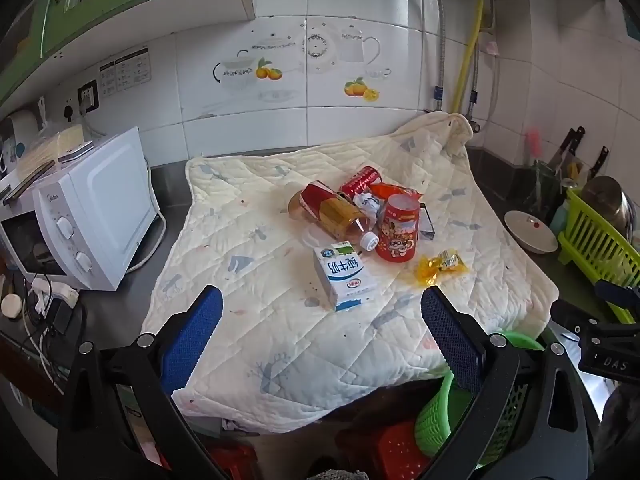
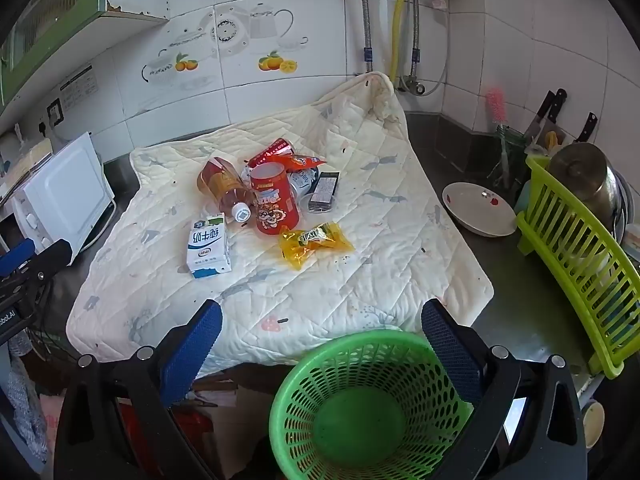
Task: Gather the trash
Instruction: 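Move the left tool toward the white milk carton on the cloth, then close the left tool on the milk carton while the right tool grasps the yellow snack bag, then carry the milk carton to the green basket and open the left tool, then move the left tool back toward the red-and-gold drink bottle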
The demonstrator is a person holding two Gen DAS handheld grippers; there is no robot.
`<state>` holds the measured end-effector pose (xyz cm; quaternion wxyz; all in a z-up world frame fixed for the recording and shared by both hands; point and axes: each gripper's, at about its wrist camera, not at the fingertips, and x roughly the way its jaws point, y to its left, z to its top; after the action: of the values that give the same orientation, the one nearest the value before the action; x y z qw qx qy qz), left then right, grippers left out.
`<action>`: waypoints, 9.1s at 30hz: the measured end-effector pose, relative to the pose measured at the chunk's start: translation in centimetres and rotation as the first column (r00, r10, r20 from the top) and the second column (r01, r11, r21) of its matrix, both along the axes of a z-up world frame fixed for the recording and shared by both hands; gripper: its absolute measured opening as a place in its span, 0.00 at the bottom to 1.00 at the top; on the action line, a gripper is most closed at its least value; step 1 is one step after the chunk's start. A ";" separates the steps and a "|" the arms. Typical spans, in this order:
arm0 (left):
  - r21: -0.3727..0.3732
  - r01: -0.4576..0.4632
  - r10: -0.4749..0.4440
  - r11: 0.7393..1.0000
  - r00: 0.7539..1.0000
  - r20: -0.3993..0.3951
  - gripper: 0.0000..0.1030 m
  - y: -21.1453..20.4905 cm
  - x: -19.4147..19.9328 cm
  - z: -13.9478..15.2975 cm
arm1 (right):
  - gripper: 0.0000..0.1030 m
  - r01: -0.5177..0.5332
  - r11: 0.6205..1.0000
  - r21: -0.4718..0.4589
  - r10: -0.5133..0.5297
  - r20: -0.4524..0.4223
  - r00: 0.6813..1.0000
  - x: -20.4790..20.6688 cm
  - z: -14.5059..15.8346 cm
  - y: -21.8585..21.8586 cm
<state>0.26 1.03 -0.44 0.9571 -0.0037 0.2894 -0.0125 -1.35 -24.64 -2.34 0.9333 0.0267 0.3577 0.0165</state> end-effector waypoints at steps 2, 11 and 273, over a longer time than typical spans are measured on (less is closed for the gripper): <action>0.009 -0.002 0.002 1.000 1.000 0.003 0.95 -0.7 -0.3 0.1 | 0.94 0.001 1.000 0.003 -0.001 0.004 1.000 0.1 0.1 0.0; 0.004 -0.007 0.007 1.000 1.000 0.005 0.95 -0.5 -0.3 0.3 | 0.94 0.003 1.000 0.002 -0.003 0.013 1.000 0.2 0.1 0.0; -0.138 0.228 -0.257 0.964 0.930 -0.262 0.76 -4.2 14.9 -8.4 | 0.68 -0.045 0.994 0.104 0.056 -0.107 0.993 8.6 -5.8 -2.3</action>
<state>15.12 -3.14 -8.84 0.8965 -0.0199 0.4180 -0.1453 7.21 -26.96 -8.11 0.9090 0.0659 0.4077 0.0569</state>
